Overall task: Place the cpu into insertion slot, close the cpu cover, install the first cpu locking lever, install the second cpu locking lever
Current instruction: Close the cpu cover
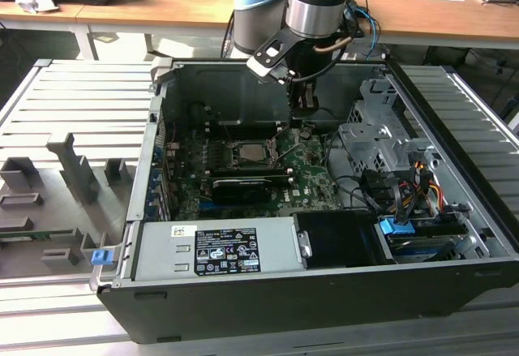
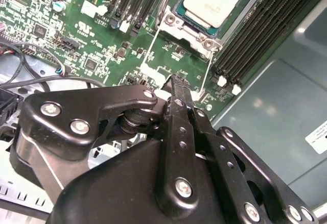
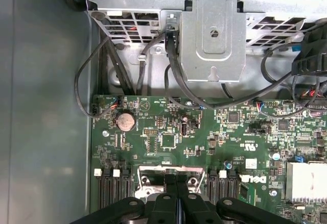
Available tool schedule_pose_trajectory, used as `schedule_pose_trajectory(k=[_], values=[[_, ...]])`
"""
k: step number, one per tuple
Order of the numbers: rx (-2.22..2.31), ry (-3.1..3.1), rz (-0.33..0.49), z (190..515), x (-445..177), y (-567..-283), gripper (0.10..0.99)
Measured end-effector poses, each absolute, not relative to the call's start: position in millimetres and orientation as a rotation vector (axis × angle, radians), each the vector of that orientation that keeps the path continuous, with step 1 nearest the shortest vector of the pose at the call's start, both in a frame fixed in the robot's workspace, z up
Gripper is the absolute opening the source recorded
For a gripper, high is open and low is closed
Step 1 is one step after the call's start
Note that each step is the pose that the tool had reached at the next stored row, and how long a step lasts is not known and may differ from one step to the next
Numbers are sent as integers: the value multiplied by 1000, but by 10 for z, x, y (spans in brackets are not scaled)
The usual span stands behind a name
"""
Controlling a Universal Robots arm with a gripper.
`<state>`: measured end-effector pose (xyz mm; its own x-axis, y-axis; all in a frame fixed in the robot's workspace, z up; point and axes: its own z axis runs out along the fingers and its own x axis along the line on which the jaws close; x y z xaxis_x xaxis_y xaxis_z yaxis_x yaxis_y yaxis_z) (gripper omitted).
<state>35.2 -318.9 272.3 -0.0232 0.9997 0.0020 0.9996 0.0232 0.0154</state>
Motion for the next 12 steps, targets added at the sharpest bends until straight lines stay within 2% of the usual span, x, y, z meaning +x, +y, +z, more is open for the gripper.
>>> schedule_pose_trajectory(k=[12], values=[[2189,2240,19,2716,436,-3189,106]])
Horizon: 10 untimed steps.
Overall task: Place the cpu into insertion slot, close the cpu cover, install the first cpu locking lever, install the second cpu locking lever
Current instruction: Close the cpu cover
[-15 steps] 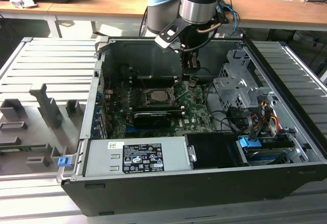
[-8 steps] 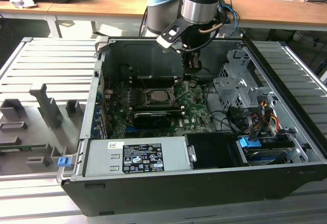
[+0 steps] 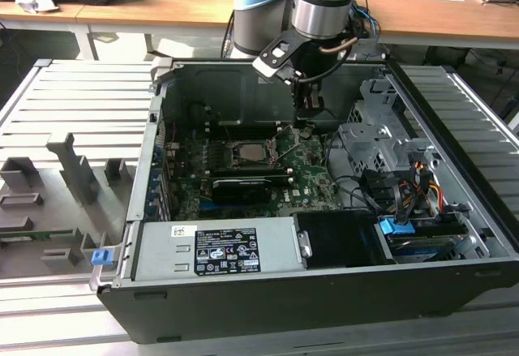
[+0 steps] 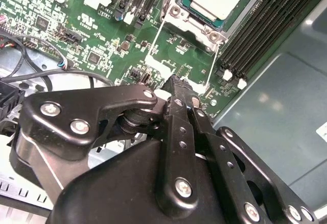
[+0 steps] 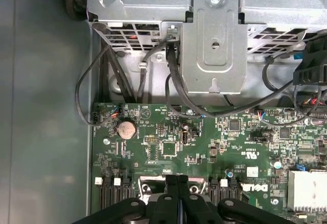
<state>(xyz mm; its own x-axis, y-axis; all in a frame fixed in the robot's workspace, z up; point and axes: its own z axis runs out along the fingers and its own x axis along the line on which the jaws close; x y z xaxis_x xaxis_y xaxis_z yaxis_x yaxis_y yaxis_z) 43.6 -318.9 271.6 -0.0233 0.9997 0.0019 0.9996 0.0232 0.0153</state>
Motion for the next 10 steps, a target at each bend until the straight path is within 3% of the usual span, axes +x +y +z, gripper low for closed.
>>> schedule_pose_trajectory(k=[10], values=[[2179,2250,19,2634,569,-3184,106]])
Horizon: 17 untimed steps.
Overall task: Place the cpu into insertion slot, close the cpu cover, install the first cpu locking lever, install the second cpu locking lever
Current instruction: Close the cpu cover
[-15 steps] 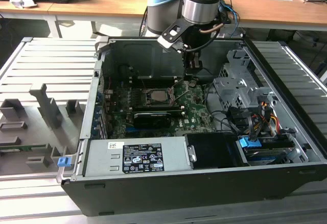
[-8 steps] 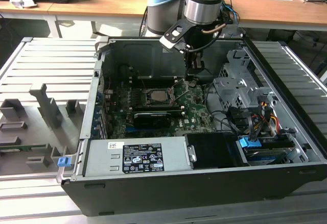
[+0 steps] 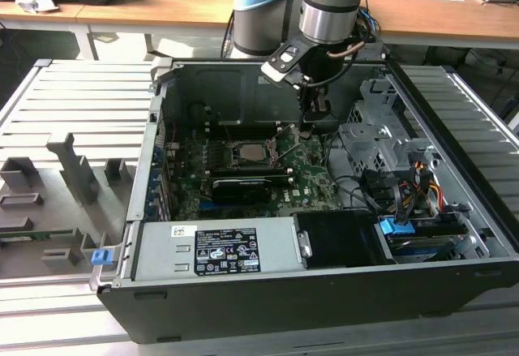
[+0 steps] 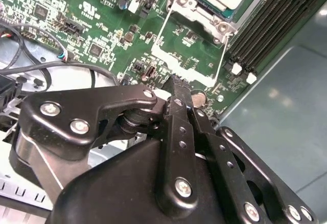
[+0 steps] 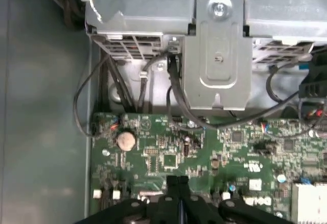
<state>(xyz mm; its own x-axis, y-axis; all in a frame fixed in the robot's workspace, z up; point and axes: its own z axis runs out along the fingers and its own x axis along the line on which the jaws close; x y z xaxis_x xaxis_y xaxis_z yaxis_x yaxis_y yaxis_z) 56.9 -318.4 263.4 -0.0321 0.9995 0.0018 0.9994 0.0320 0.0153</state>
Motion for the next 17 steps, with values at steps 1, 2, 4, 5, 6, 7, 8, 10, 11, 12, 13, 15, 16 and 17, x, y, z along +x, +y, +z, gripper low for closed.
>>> schedule_pose_trajectory(k=[1,2,4,5,6,7,8,10,11,12,13,15,16,17], values=[[2178,2251,19,2626,586,-3183,106],[2177,2252,19,2614,604,-3182,106],[2175,2253,19,2589,620,-3180,106],[2175,2254,19,2575,621,-3180,106],[2175,2254,19,2563,621,-3180,106],[2175,2254,19,2548,621,-3180,106],[2175,2254,19,2522,622,-3180,106],[2173,2256,19,2495,622,-3180,106],[2172,2257,19,2488,622,-3179,106],[2172,2257,19,2483,622,-3180,106],[2171,2258,19,2480,622,-3180,106],[2171,2258,19,2478,619,-3180,106],[2171,2258,19,2477,614,-3180,106],[2171,2258,19,2477,608,-3180,106]])
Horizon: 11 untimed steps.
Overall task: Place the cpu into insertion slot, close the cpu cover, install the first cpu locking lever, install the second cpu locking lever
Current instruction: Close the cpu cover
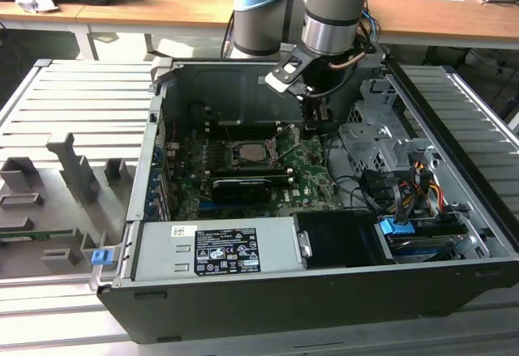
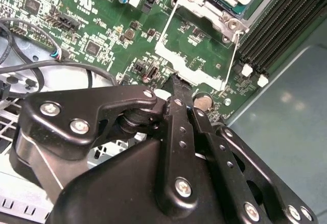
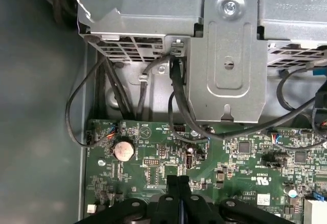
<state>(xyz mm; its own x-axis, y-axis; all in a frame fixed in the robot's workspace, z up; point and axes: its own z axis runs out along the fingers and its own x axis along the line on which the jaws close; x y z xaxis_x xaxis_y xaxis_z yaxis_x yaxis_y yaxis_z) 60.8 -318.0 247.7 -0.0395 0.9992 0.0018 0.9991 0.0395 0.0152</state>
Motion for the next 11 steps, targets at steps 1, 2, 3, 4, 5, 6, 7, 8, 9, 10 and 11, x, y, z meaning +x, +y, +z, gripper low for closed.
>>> schedule_pose_trajectory(k=[1,2,3,4,5,6,7,8,9,10,11], values=[[2171,2258,19,2477,591,-3179,106],[2171,2258,19,2477,577,-3179,106],[2171,2258,19,2477,557,-3180,106],[2171,2258,19,2477,542,-3179,106],[2171,2258,19,2477,508,-3179,106],[2170,2258,19,2477,484,-3180,106],[2171,2258,19,2477,455,-3179,106],[2170,2258,19,2477,402,-3180,106],[2170,2259,19,2477,340,-3180,106],[2170,2259,19,2478,311,-3180,106],[2170,2259,19,2477,298,-3180,106]])
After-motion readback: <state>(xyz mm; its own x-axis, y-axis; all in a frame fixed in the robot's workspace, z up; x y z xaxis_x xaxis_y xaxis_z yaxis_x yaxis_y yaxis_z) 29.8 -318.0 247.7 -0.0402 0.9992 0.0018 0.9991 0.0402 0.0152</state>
